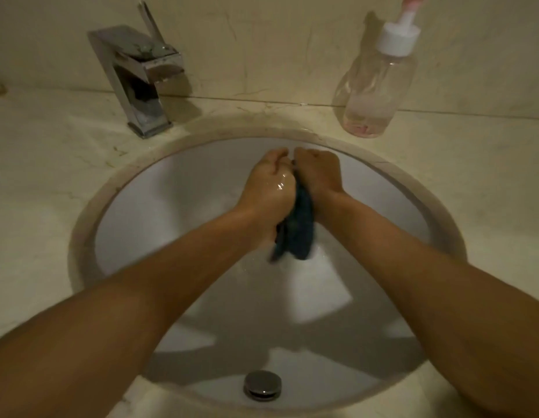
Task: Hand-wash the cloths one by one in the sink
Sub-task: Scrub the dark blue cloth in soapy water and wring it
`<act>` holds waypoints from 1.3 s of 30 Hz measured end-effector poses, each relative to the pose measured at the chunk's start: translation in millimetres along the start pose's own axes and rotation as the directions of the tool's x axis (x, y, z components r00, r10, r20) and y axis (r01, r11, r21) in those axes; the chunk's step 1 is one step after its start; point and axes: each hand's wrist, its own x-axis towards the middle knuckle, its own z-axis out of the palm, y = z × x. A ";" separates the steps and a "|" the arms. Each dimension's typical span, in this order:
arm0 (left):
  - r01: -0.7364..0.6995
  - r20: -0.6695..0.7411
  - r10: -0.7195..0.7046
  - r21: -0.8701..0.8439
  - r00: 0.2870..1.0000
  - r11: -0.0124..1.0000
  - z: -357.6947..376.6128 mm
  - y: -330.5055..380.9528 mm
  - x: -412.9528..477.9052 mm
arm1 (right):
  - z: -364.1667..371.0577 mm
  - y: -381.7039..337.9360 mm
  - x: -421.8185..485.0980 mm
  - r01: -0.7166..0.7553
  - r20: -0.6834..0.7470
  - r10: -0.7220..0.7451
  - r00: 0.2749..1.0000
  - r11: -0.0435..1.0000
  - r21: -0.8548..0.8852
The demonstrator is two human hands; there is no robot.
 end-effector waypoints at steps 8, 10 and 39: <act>0.033 -0.142 -0.018 0.103 0.990 0.994 -34.4 1.8 35.6 | 27.8 3.2 -31.6 0.016 0.207 -0.018 0.978 1.000 0.008; 0.160 -0.035 -0.157 0.175 0.987 0.971 -35.2 0.9 38.6 | 9.2 3.8 -15.5 0.063 0.278 0.002 0.961 0.973 -0.222; -0.057 0.023 0.052 0.293 0.998 0.954 -37.7 -23.1 45.7 | 25.3 12.5 -28.3 -0.164 0.235 0.154 0.960 0.986 0.024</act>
